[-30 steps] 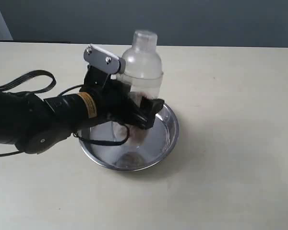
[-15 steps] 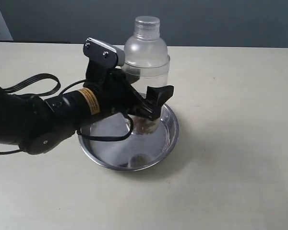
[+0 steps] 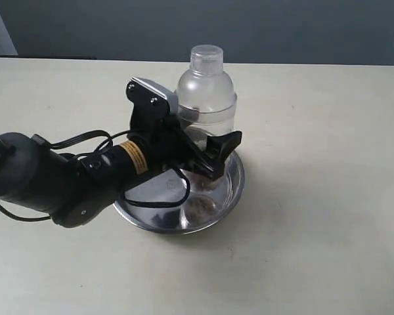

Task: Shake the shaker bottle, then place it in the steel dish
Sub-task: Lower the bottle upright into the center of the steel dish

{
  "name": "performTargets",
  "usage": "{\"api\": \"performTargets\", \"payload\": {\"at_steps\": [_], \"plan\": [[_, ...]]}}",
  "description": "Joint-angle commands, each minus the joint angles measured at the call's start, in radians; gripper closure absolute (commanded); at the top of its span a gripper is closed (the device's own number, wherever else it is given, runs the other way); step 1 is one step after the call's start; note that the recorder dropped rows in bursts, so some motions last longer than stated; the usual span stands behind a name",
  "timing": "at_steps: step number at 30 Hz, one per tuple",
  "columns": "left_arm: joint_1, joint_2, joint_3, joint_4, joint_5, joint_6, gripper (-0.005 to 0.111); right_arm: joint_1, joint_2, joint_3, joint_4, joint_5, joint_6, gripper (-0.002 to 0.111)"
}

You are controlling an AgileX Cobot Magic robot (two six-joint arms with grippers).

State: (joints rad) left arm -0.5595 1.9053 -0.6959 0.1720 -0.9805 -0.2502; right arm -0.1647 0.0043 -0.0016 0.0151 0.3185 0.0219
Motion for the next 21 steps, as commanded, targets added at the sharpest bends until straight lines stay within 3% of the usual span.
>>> {"api": "performTargets", "payload": {"at_steps": [1, 21], "plan": [[0.002, 0.005, -0.002, -0.070, -0.057, 0.049, 0.106, 0.004, -0.004, 0.002, -0.002, -0.011, -0.002, 0.109], [0.059, 0.063, 0.018, -0.082, -0.059, 0.044, 0.106, 0.004, -0.004, 0.002, -0.002, -0.011, -0.002, 0.109]]}}
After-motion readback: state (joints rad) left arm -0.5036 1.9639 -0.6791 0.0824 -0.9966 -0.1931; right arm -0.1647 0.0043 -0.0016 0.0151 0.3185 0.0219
